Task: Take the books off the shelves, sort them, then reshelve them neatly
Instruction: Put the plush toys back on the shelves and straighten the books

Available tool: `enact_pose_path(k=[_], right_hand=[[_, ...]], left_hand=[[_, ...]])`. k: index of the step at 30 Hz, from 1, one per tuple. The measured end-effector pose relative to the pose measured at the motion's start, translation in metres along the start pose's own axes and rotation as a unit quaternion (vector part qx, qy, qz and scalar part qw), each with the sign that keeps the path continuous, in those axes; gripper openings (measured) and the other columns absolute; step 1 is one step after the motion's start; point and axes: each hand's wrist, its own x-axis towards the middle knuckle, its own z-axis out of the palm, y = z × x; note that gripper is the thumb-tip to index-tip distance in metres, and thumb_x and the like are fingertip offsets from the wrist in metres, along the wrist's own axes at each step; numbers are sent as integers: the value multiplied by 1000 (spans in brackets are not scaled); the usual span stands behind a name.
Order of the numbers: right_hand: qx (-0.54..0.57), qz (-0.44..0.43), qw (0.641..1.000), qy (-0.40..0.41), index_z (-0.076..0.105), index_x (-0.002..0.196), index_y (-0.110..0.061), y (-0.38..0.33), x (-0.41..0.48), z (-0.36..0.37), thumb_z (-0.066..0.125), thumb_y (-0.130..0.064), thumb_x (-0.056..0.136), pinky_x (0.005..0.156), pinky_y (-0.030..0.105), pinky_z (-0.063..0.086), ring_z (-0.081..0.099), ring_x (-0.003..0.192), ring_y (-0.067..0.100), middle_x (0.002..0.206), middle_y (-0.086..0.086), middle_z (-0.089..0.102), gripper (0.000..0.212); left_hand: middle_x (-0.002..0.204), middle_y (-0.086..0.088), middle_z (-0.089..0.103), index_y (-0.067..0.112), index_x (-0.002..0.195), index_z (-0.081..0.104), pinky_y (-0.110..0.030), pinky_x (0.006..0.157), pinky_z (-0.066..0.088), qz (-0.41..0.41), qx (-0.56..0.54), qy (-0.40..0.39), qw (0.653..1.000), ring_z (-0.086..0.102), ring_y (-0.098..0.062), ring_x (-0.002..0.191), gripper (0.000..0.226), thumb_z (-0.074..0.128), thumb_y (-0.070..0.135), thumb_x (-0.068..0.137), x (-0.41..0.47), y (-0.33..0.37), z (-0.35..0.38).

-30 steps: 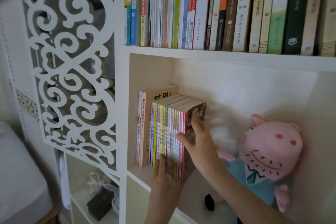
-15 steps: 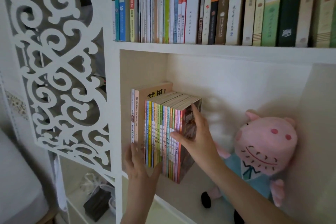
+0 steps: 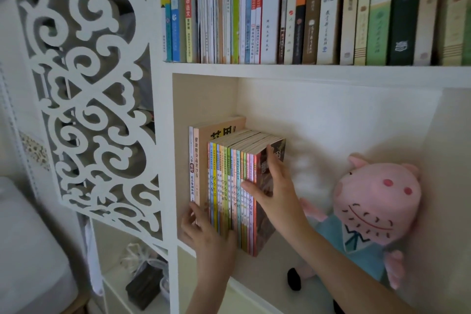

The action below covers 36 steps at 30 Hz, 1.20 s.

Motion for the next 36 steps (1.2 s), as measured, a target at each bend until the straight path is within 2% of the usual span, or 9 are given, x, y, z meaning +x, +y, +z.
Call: enact_pose_path(k=[4, 9, 14, 18, 20, 22, 25, 31, 36], right_hand=[[14, 8, 1000, -14, 4, 152, -36, -4, -1, -6, 67, -51, 80, 118, 36, 20, 17, 145, 13, 158, -6, 15, 97], [29, 33, 999, -12, -3, 152, -29, -7, -8, -11, 70, -58, 70, 119, 47, 18, 9, 147, 15, 159, -4, 5, 114], [35, 54, 998, -21, -1, 153, -27, -3, -13, -16, 66, -67, 64, 116, 49, 26, 17, 146, 17, 158, -5, 9, 118], [67, 3, 998, 1, 8, 152, -26, -12, -18, -20, 67, -58, 68, 117, 32, 23, 21, 142, 8, 153, -11, 15, 108], [78, -13, 997, 0, 12, 148, -32, -17, -19, -21, 67, -57, 69, 115, 25, 24, 24, 140, 3, 148, -15, 20, 100], [105, -1, 994, 8, 19, 148, -33, -16, -19, -21, 72, -62, 68, 115, 35, 32, 33, 137, 6, 147, -11, 27, 100], [120, 10, 993, 13, 25, 145, -33, -11, -20, -24, 75, -59, 68, 111, 38, 37, 38, 130, -1, 141, -11, 33, 95], [126, 16, 992, -12, 29, 142, -29, -23, -22, -40, 74, -39, 78, 108, 23, 37, 41, 113, -16, 135, -15, 32, 79], [102, -1, 995, -9, 34, 137, -28, -42, -23, -62, 75, -37, 79, 110, 30, 39, 41, 123, 3, 133, -11, 32, 71]], left_hand=[[139, -14, 10, -1, 149, 7, -51, 107, 28, -10, 42, -20, 999, 17, -39, 126, 98, 65, 3, 70, 1, 2, 1], [148, -21, 10, 4, 150, 3, -45, 112, 16, -13, 3, -39, 999, 13, -38, 136, 85, 56, -2, 83, -2, -4, -9], [140, -29, 21, -5, 146, 20, -50, 105, 29, 90, -5, -12, 996, 31, -48, 127, 98, 76, -13, 66, -10, -10, -9], [140, -28, 18, -10, 143, 21, -55, 98, 25, 130, -38, -9, 991, 35, -56, 124, 102, 79, -15, 60, -21, -5, -2], [141, -11, 17, -11, 143, 22, -56, 98, 22, 175, -50, 8, 983, 31, -48, 129, 102, 78, -17, 59, -26, 1, -2], [141, -4, 18, -6, 145, 21, -55, 100, 18, 196, -72, 8, 978, 23, -32, 132, 100, 75, -16, 62, -31, 8, -6], [144, -9, 18, 2, 147, 21, -53, 102, 17, 196, -85, -1, 977, 20, -23, 133, 93, 71, -9, 69, -36, 12, -8], [137, -23, 33, 13, 137, 38, -36, 104, 21, 230, -86, 0, 969, 31, -17, 129, 63, 62, 16, 79, -25, 36, -22], [142, -10, 31, 13, 137, 43, -22, 101, 25, 209, -124, -29, 970, 29, -13, 132, 61, 65, -3, 83, -18, 86, -44]])
